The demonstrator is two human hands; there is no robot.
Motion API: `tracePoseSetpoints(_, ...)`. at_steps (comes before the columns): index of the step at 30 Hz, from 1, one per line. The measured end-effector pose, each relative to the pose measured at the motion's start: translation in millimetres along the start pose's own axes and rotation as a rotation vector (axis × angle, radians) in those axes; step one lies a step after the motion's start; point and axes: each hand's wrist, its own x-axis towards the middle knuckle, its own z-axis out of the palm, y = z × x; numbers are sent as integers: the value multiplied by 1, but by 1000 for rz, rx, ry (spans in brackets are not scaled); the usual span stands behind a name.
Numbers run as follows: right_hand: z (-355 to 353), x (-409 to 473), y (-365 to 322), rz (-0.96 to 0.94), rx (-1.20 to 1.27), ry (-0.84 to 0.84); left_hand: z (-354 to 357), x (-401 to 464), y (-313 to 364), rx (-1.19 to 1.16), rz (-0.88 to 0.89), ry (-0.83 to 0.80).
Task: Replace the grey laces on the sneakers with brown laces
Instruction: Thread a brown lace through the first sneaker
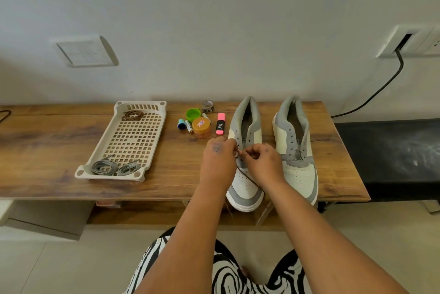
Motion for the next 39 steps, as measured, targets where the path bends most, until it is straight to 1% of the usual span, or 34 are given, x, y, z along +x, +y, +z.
tracePoseSetpoints(3, 1, 0, 1, -4, 8, 7, -1, 1, 0, 5, -2, -22)
tracePoseSetpoints(8, 8, 1, 3, -32, -55, 26, -2, 3, -2, -50, -59, -69)
tracePoseSetpoints(18, 4, 2, 4, -66, -88, -110, -1, 0, 5, -51, -44, -40)
tracePoseSetpoints(22, 5, 3, 3, -52, -106, -148, -1, 1, -2, -82, -83, -32)
tracePoseSetpoints(26, 3, 7, 4, -32, -110, -190, -5, 1, -5, -107, -64, -21)
tracePoseSetpoints(30, 4, 7, 8, -33, -124, -170, -6, -1, -5, -61, -27, -101)
tracePoseSetpoints(32, 3, 8, 10, -29, -90, -124, -6, -1, -4, 1, 13, -137)
tracePoseSetpoints(36, -8, 14, 15, 58, 72, -91, -1, 0, -4, 66, 40, -251)
tracePoseSetpoints(38, -16, 17, 12, 82, 160, -17, 0, 1, -7, -44, -9, -272)
tracePoseSetpoints(39, -21, 19, 10, 105, 298, 35, 0, 1, -8, -130, -37, -273)
